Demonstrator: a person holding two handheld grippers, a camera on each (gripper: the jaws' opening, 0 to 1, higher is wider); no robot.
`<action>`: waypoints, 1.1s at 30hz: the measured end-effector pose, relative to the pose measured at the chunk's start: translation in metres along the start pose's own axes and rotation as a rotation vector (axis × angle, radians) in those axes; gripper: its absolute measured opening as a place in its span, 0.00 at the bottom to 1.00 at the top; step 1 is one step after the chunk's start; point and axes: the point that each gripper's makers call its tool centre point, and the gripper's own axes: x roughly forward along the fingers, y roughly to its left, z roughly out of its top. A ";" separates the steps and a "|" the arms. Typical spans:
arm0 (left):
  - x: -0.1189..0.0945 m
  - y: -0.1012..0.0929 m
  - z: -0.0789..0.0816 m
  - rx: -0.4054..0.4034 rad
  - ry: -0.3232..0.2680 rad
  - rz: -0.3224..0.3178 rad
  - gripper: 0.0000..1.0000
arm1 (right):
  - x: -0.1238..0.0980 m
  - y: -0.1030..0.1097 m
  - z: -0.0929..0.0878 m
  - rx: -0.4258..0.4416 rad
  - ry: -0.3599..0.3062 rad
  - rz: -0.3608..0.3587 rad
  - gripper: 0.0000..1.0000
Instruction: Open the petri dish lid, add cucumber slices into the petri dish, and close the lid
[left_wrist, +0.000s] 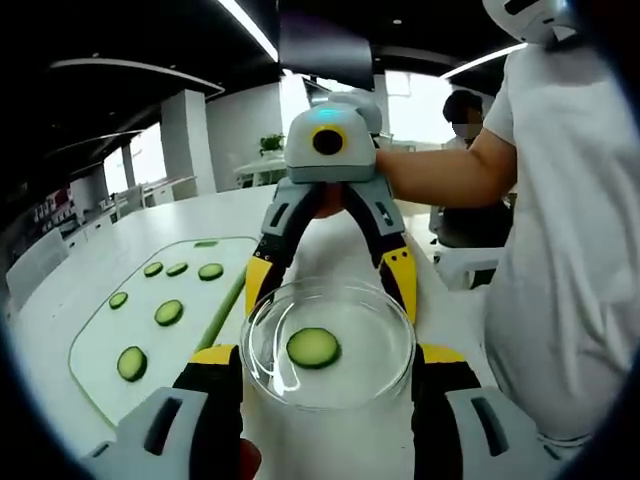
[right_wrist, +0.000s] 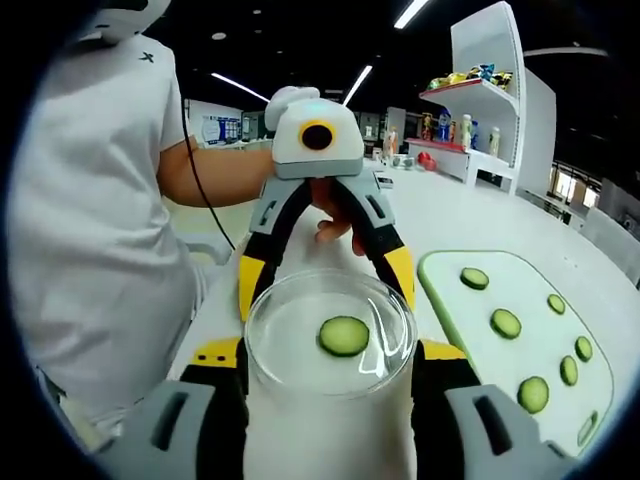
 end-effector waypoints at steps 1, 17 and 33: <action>0.000 0.000 0.000 -0.001 0.000 0.000 0.67 | 0.000 0.000 0.000 0.001 0.000 0.001 0.65; 0.003 -0.001 -0.003 -0.042 -0.014 -0.014 0.67 | 0.001 0.001 -0.004 0.053 0.001 0.024 0.66; 0.004 0.000 -0.005 -0.072 -0.020 -0.011 0.68 | 0.001 0.000 -0.006 0.059 -0.018 0.022 0.66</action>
